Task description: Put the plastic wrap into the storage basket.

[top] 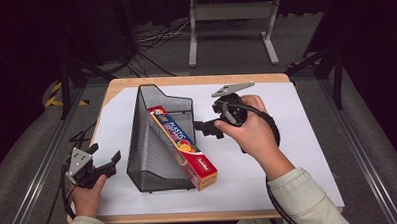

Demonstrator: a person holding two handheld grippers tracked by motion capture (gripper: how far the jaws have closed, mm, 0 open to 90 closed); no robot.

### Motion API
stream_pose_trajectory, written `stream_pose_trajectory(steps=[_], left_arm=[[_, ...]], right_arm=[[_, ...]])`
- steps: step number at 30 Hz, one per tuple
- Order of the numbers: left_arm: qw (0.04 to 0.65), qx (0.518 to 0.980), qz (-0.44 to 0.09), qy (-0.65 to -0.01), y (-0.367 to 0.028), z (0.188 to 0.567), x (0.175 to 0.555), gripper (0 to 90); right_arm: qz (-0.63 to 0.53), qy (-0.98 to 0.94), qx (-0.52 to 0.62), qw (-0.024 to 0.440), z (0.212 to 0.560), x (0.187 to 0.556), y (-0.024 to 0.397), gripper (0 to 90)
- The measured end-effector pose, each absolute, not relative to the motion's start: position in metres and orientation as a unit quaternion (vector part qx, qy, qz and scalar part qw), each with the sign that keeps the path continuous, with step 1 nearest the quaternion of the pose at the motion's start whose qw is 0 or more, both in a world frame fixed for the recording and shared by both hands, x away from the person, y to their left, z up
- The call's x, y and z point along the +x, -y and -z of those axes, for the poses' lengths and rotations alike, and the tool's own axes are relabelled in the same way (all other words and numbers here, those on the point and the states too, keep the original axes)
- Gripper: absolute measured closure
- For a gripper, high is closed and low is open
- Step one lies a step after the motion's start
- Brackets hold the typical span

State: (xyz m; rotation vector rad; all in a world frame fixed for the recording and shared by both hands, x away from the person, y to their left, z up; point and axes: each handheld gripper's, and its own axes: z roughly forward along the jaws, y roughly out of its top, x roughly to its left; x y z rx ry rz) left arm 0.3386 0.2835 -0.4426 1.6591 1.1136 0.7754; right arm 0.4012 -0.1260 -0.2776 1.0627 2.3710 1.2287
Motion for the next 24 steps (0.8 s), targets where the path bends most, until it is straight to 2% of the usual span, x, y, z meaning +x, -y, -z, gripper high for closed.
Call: stream_pose_trajectory(steps=[10,24], left_arm=[[0.480,0.677,-0.321,-0.456,-0.284,0.441,0.338,16.6],[0.480,0.677,-0.321,-0.456,-0.283,0.442,0.338,16.6]], right_arm=[[-0.429,-0.804,0.390,0.130,0.271,0.399,0.167,14.1],[-0.435,-0.792,0.397,0.162,0.270,0.398,0.220,14.1]])
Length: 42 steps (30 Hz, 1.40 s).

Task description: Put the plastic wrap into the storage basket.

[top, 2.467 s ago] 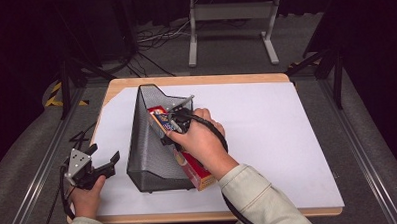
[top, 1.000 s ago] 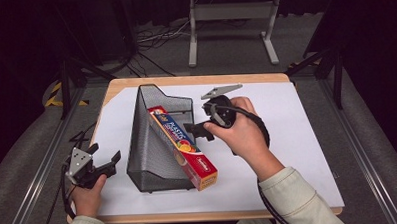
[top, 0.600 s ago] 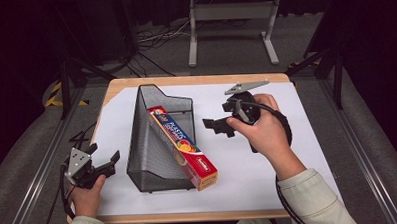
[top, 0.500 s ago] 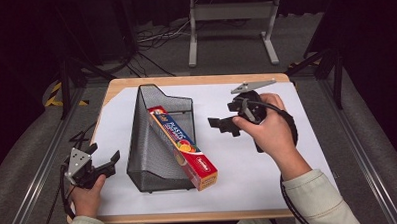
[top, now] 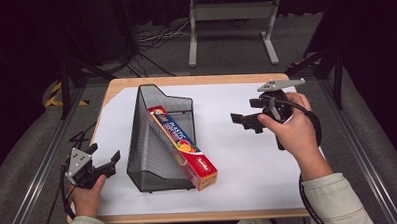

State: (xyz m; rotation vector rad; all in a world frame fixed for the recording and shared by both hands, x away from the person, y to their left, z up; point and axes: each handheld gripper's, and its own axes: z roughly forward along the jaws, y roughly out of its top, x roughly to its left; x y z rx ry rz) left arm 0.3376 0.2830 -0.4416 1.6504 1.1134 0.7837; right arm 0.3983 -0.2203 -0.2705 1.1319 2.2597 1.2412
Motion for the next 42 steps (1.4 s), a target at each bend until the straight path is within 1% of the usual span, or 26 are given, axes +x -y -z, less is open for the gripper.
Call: stream_pose_trajectory(steps=[5,9,24,32,35,42], left_arm=[[0.480,0.677,-0.322,-0.456,-0.283,0.442,0.337,16.6],[0.480,0.677,-0.321,-0.457,-0.283,0.442,0.337,16.6],[0.477,0.678,-0.323,-0.456,-0.283,0.442,0.335,16.5],[0.478,0.677,-0.325,-0.455,-0.285,0.441,0.332,16.3],[0.477,0.679,-0.325,-0.454,-0.284,0.441,0.331,16.3],[0.476,0.682,-0.324,-0.451,-0.284,0.442,0.331,16.1]], right_arm=[[-0.440,-0.791,0.389,0.173,0.279,0.399,0.235,14.1],[-0.434,-0.789,0.388,0.196,0.291,0.399,0.246,14.1],[-0.446,-0.790,0.371,0.199,0.338,0.396,0.272,14.1],[-0.443,-0.790,0.380,0.189,0.364,0.394,0.286,13.5],[-0.443,-0.789,0.382,0.188,0.367,0.394,0.288,13.5],[-0.443,-0.784,0.393,0.187,0.390,0.392,0.306,12.0]])
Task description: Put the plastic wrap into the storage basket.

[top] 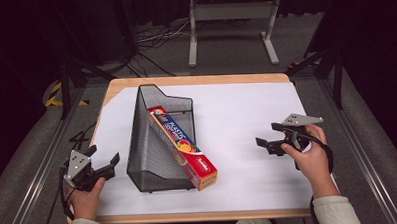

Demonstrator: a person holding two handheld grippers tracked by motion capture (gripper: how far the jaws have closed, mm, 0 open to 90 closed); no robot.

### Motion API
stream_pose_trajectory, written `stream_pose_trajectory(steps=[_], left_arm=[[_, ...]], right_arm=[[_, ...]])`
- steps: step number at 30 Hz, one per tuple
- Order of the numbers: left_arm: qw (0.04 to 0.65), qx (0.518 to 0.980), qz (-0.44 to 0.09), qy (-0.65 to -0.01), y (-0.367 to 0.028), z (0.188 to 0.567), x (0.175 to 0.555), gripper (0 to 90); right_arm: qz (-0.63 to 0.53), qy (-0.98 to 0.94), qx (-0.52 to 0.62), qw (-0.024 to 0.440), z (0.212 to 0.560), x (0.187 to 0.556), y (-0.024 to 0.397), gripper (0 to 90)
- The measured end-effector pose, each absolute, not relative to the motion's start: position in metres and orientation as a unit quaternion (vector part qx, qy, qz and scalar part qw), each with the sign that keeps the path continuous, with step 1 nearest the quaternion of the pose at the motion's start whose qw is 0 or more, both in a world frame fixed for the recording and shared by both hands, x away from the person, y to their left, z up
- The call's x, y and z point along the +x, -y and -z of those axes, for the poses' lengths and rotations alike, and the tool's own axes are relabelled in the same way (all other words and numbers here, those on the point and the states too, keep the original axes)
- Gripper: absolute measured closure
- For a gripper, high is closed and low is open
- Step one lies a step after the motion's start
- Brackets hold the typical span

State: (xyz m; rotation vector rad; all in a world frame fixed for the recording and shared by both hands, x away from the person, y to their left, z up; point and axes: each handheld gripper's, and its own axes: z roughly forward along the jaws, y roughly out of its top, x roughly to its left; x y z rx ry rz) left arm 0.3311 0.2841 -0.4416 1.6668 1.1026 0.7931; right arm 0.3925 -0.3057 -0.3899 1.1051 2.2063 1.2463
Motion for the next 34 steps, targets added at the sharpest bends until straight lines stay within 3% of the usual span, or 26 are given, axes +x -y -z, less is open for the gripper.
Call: stream_pose_trajectory(steps=[17,34], left_arm=[[0.478,0.680,-0.323,-0.453,-0.284,0.441,0.332,16.1],[0.469,0.683,-0.319,-0.460,-0.282,0.443,0.337,16.4]], right_arm=[[-0.413,-0.784,0.427,0.181,0.432,0.386,0.324,11.5],[-0.389,-0.773,0.464,0.190,0.438,0.384,0.329,11.3]])
